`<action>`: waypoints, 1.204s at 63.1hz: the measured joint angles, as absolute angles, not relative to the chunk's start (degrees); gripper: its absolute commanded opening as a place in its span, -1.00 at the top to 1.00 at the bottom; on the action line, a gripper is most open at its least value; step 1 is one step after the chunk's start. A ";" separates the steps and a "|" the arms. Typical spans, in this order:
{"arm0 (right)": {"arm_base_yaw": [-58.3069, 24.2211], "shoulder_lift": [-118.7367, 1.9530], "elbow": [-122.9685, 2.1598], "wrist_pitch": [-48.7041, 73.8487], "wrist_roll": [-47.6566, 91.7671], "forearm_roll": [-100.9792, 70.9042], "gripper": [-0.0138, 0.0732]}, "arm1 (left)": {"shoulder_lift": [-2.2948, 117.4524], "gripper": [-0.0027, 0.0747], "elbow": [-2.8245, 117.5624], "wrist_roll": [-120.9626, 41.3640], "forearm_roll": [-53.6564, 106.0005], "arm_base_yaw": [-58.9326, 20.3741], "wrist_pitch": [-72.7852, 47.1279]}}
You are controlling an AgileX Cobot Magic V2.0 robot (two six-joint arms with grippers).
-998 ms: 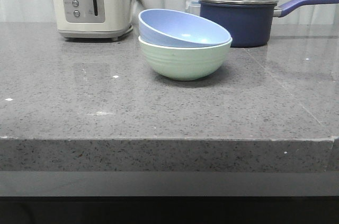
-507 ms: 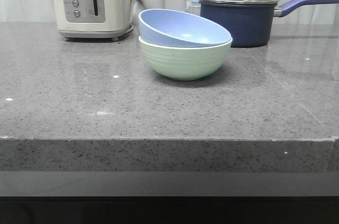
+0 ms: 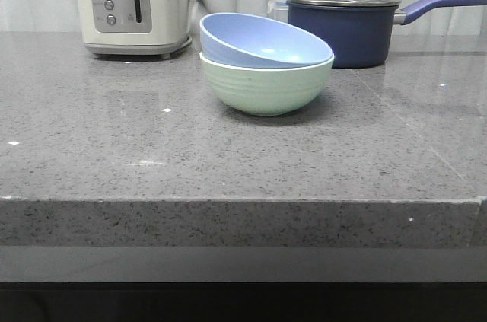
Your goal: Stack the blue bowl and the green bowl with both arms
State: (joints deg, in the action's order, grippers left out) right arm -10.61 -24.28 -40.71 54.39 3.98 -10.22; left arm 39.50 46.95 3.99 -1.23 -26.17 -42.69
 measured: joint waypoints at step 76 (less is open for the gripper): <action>-10.61 -24.28 -40.71 54.42 3.88 -10.11 0.81 | -0.26 0.98 -0.20 2.69 0.66 -0.46 0.00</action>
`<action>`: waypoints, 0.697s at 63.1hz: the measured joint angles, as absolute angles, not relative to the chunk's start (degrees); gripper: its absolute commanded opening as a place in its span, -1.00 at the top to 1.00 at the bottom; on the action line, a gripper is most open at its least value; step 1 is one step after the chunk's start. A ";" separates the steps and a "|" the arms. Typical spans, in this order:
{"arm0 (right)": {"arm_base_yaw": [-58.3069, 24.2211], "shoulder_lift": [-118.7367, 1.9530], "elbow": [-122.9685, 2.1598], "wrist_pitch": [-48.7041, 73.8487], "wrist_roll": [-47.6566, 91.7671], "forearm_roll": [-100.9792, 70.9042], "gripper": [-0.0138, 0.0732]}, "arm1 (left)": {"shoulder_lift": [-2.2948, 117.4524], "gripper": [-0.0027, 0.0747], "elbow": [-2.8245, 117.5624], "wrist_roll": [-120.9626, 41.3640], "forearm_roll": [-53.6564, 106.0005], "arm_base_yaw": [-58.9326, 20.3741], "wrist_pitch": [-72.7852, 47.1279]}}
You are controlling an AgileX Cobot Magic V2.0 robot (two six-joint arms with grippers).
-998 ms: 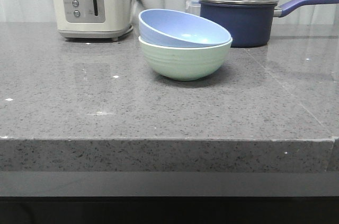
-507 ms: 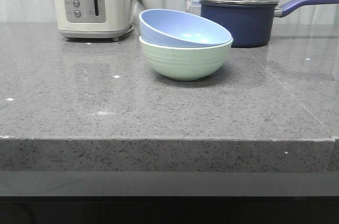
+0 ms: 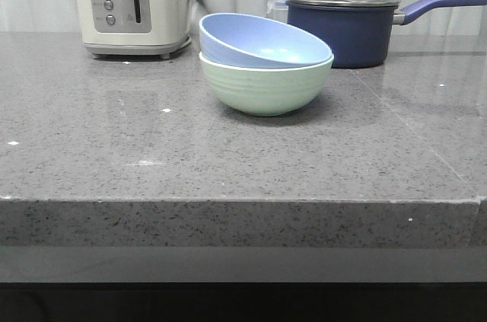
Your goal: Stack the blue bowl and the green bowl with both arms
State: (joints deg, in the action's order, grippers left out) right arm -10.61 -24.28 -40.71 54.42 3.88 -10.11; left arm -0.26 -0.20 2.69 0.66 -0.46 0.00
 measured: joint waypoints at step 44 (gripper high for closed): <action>-10.61 -24.28 -40.71 54.51 3.88 -10.11 0.81 | -0.26 0.98 -0.20 2.69 -1.69 -2.32 -1.59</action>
